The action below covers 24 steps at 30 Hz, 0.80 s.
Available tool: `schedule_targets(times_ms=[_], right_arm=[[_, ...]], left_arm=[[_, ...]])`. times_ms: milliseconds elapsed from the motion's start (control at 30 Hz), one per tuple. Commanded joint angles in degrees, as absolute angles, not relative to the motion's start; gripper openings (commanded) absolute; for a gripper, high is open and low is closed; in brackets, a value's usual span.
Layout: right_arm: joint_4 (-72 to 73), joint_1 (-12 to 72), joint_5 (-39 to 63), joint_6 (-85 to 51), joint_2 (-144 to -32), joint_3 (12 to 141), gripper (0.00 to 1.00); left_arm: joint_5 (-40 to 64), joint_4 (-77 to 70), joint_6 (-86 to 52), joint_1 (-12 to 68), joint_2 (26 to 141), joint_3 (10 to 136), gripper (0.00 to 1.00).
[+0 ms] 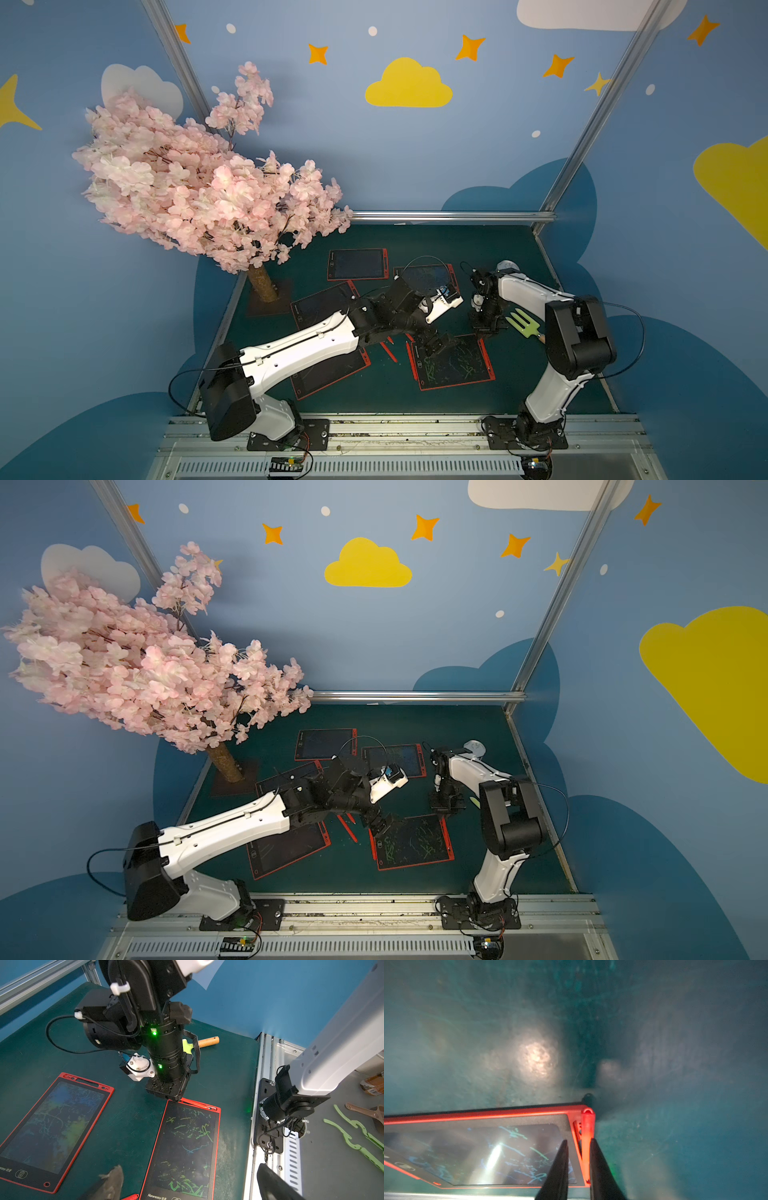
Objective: Place the stylus back onto the writing tablet
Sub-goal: Place the stylus on the writing tablet.
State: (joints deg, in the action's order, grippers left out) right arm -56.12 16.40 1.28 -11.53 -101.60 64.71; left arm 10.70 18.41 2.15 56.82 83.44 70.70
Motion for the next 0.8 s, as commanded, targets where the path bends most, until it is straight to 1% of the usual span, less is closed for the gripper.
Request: schedule_targets(times_ms=[0,400,767], right_arm=[[-54.77,15.44,1.93,-11.73,-101.64,66.14,0.19],[-53.09,14.31,3.93,-11.16,-103.56,66.96,0.18],[-53.26,14.34,2.46,-10.89,-105.51,67.51,0.16]], left_arm=[[11.25,18.10,2.52,57.08,82.76,70.49,0.99],[11.43,18.27,2.46,57.07,82.88,70.66,0.99],[11.50,18.41,2.53,57.06,82.75,70.76,0.99]])
